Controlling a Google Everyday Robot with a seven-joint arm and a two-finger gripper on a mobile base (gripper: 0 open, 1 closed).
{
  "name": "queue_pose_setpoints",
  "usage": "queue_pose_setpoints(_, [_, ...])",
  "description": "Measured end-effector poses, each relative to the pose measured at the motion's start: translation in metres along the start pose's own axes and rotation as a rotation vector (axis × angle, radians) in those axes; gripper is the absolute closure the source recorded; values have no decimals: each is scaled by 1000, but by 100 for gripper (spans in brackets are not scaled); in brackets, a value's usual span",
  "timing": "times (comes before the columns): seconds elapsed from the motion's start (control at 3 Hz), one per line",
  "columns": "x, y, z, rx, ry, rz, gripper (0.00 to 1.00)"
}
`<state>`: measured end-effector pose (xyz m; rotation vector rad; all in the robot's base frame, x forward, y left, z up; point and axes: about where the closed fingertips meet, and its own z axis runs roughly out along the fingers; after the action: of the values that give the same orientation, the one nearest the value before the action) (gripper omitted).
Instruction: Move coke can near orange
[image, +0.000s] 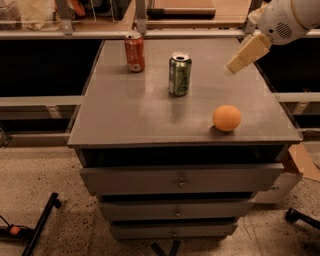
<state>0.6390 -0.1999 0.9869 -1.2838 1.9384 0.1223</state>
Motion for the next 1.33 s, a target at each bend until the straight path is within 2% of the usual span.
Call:
queue_pose_setpoints(0.33, [-13,-1,20,13,-56,31,0])
queue_pose_setpoints(0.67, [-38,14,49,20,-181,85,0])
queue_pose_setpoints(1.0, [-54,4,54,69,-227,87,0])
queue_pose_setpoints(1.33, [-57,9,60,51,-237,95,0])
